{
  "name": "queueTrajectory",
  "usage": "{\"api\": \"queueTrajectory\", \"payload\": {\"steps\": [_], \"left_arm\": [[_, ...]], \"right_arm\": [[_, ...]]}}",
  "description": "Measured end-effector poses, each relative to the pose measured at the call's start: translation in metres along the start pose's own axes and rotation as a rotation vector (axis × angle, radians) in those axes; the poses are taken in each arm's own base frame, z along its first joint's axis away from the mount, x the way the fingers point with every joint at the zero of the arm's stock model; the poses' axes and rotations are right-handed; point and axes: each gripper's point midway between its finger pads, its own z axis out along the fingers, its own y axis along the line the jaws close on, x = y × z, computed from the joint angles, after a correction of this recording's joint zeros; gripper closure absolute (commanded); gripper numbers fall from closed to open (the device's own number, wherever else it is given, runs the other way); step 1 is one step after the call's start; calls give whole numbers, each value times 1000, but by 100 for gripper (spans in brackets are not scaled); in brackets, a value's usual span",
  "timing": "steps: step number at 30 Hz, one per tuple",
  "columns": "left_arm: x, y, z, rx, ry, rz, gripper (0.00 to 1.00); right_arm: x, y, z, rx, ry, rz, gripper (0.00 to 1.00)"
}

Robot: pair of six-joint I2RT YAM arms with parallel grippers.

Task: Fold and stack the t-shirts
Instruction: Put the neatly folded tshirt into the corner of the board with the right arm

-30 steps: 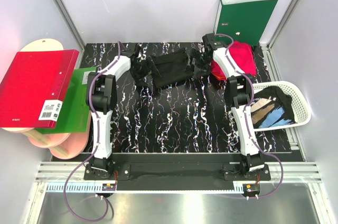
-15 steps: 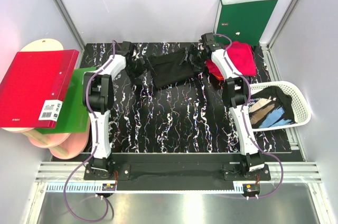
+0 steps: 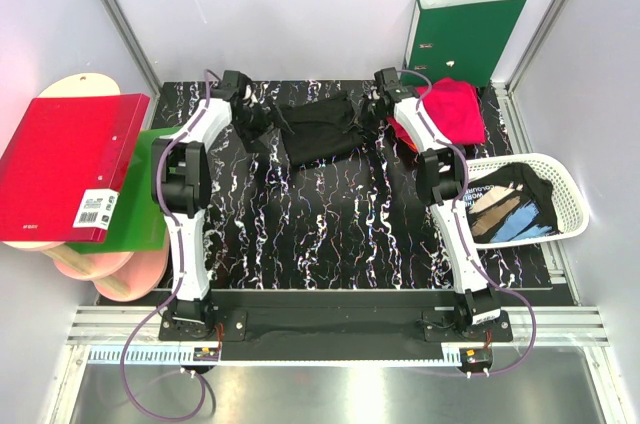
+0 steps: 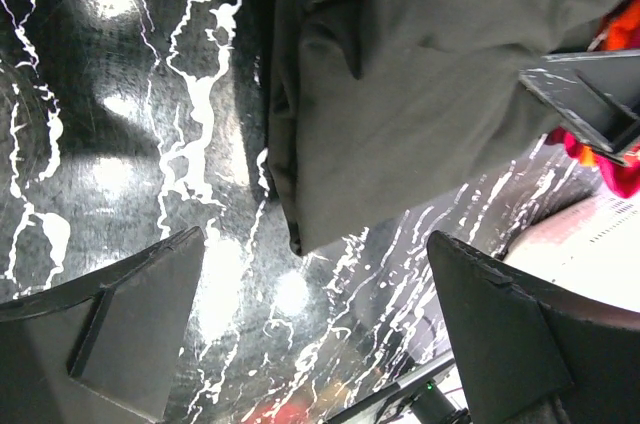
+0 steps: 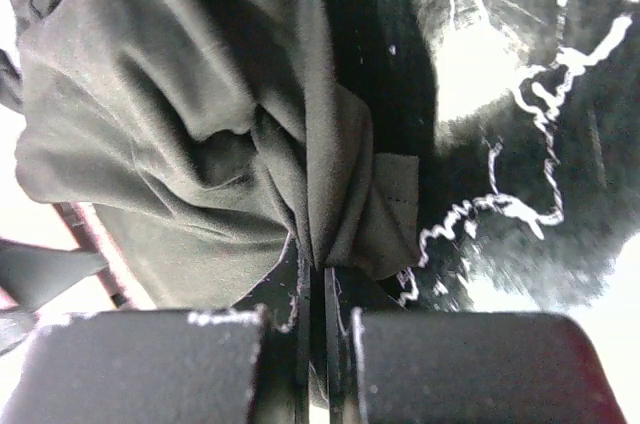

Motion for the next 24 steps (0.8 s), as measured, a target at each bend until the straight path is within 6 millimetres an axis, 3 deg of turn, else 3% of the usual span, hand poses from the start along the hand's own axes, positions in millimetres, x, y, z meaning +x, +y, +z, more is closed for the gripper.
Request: {"api": "queueTrajectory", "payload": {"steps": [6,15,24], "left_arm": [[-2,-9,-12,23,-14,10,1],[10,2,-8,6,19,11,1],[26,14,-9,-15,50,21,1]], "right_arm": [[-11,-3,-29,157,-89,-132,100],[-55,20,-107,294,-303,-304,100],[-69,3,-125,404,-354,-329,100]]}}
